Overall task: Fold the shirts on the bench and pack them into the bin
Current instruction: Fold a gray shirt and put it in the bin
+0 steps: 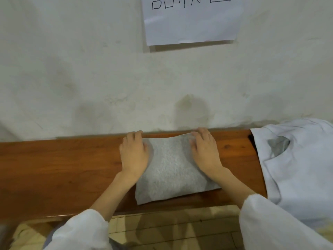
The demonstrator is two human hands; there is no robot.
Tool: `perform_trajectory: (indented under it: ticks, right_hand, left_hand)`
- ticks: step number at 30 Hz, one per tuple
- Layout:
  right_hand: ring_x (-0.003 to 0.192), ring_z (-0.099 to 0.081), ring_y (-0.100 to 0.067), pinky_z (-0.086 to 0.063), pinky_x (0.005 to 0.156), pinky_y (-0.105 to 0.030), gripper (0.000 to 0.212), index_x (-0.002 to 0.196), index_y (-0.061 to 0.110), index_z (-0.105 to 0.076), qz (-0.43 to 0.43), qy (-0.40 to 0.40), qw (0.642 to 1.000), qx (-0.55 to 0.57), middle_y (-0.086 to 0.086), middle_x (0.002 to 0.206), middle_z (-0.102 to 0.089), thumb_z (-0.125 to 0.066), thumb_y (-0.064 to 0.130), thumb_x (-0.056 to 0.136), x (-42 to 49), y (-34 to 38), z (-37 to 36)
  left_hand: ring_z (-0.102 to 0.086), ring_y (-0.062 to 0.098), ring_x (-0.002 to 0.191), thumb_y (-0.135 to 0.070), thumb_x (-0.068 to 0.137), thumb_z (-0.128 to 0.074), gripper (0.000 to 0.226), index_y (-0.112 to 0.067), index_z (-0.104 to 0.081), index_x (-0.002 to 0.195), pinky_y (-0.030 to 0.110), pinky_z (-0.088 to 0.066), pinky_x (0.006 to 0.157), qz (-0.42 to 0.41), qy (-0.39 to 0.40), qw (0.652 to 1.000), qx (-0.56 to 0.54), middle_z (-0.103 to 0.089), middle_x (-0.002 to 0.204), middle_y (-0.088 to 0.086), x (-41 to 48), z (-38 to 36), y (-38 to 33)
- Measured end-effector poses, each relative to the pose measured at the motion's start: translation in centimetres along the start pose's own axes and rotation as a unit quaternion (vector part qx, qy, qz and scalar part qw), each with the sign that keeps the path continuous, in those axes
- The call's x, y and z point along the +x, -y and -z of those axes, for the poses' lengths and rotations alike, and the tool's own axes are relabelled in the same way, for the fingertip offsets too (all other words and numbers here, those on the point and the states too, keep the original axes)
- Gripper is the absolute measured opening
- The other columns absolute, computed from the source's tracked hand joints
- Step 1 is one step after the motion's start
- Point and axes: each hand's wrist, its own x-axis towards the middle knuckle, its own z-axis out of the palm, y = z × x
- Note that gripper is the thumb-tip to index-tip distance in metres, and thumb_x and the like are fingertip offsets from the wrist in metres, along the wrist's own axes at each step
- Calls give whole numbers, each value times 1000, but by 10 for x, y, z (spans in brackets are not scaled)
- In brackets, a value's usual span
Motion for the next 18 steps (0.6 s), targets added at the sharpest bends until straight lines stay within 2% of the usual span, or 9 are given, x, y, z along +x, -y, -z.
perform_trajectory:
  ticks: [1, 3, 6, 8, 11, 13, 14, 16, 18]
  right_hand:
    - [145, -17, -28, -12, 118, -42, 41, 139, 9, -44, 18, 24, 999, -14, -11, 153, -29, -35, 24, 102, -13, 4, 2]
    - [148, 0, -23, 5, 117, -38, 55, 146, 13, -31, 37, 83, 994, -54, -7, 159, -14, -16, 40, 101, -38, 7, 5]
    - [146, 10, -16, 12, 114, -39, 86, 151, 19, -17, 34, 123, 988, -81, -3, 160, -4, 13, 64, 84, -62, -1, 1]
    - [143, 17, -11, 11, 115, -41, 84, 152, 27, -4, 8, 155, 985, -71, 3, 160, 3, 12, 69, 81, -64, -7, -4]
    - [145, 15, -15, 8, 117, -45, 75, 152, 28, 0, -18, 194, 979, -61, 4, 160, 7, -2, 66, 87, -56, -5, -2]
    - [147, 8, -17, 3, 118, -46, 67, 152, 25, -6, -27, 212, 976, -27, 2, 160, 2, -20, 58, 96, -53, -4, 6]
    - [147, 1, -19, -4, 119, -46, 65, 152, 22, -11, -42, 197, 980, -1, 0, 160, -3, -28, 54, 98, -54, -4, 11]
    - [141, -23, -25, -26, 114, -42, 64, 149, 17, -21, -111, 121, 985, 53, -6, 155, -20, -43, 46, 96, -62, -8, 22]
    - [127, -42, -25, -39, 101, -36, 62, 145, 14, -29, -200, 58, 970, 126, -8, 144, -38, -53, 40, 94, -72, -10, 34]
  left_hand:
    - [-45, 35, 124, -24, 95, -49, 41, -10, -49, 133, 46, -38, 99, -42, 22, 999, -6, -48, 135, 17, -11, 2, -10]
    - [-19, 26, 144, -43, 100, -33, 51, -19, -35, 145, 45, -17, 117, -101, 126, 987, 0, -27, 154, 8, -35, 1, -30]
    - [10, 21, 147, -63, 92, -2, 68, -30, -3, 152, 50, 5, 118, -127, 224, 959, 117, 5, 160, 1, -61, -17, -35]
    - [14, 22, 146, -67, 79, 13, 80, -32, 7, 151, 52, 9, 116, -133, 220, 954, 156, 13, 159, -1, -66, -27, -30]
    - [18, 21, 145, -68, 77, 13, 82, -33, 10, 150, 51, 14, 115, -121, 240, 953, 139, 16, 159, -2, -61, -27, -28]
    - [13, 21, 146, -68, 85, 0, 76, -31, 1, 152, 49, 11, 116, -120, 245, 955, 115, 10, 160, -1, -61, -23, -27]
    - [4, 22, 147, -66, 88, -8, 74, -28, -9, 152, 47, 4, 117, -106, 222, 965, 92, -1, 160, 1, -63, -18, -25]
    - [-26, 27, 139, -57, 91, -26, 66, -19, -33, 145, 43, -21, 111, -34, 102, 994, 33, -31, 150, 9, -72, -7, -16]
    - [-45, 30, 118, -46, 94, -44, 52, -12, -46, 133, 41, -36, 97, 76, 14, 997, -4, -48, 129, 13, -81, 5, -5]
